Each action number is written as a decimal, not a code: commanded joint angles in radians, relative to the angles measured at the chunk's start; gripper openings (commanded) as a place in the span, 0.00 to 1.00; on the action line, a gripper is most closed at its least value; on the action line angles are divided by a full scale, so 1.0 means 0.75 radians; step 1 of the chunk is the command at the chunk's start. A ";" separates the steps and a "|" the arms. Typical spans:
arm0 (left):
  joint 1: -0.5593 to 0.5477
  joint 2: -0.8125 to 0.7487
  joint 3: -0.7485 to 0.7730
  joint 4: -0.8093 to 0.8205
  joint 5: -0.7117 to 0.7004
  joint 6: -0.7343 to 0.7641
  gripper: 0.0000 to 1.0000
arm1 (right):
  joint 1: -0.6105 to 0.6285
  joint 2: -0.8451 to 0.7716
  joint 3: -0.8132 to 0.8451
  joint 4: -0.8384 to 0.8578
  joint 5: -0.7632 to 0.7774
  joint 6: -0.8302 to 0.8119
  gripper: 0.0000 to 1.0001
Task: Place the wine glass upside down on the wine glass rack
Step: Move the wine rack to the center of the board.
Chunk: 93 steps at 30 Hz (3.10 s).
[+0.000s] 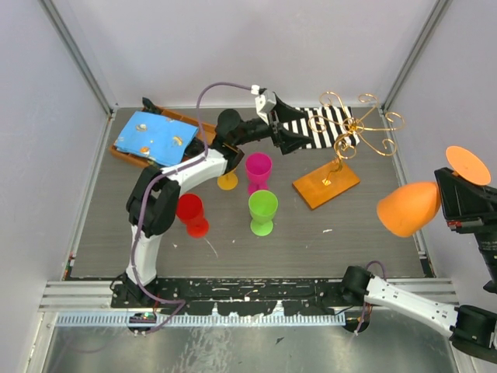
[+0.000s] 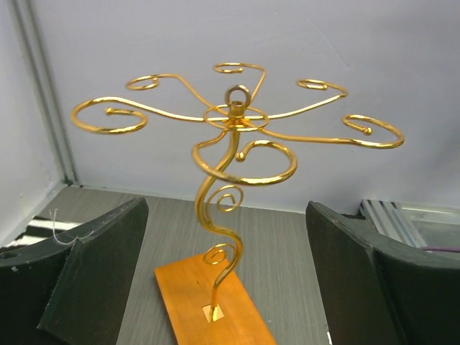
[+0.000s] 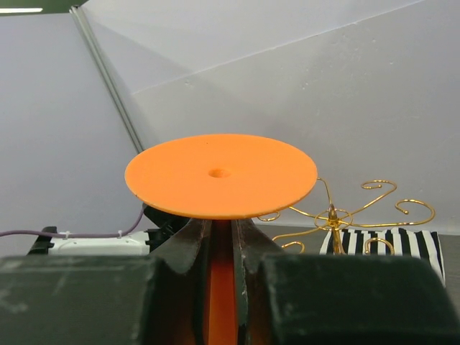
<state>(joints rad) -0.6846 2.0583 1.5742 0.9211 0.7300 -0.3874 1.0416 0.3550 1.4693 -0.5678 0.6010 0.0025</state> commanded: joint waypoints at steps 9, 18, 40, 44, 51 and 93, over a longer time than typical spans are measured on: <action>-0.009 0.258 0.375 -0.139 0.208 -0.055 0.95 | 0.004 -0.032 0.025 0.018 -0.011 0.016 0.01; -0.028 0.502 0.717 -0.175 0.220 -0.168 0.92 | 0.002 -0.021 0.029 -0.004 -0.014 0.030 0.01; -0.101 0.649 0.995 -0.496 0.151 0.030 0.96 | 0.005 -0.062 0.015 -0.044 0.023 0.050 0.01; -0.100 0.661 0.969 -0.374 0.168 -0.037 0.96 | 0.004 -0.062 0.013 -0.052 0.026 0.055 0.00; -0.100 0.692 0.950 -0.210 0.157 -0.142 0.94 | 0.003 -0.064 0.012 -0.057 0.029 0.068 0.01; 0.026 0.234 0.354 0.073 0.071 -0.217 0.93 | 0.003 -0.062 0.006 -0.053 0.018 0.111 0.01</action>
<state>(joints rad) -0.6712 2.3062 1.8870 0.9821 0.8124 -0.5774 1.0416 0.3061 1.4754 -0.6376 0.6155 0.0711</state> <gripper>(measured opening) 0.933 0.165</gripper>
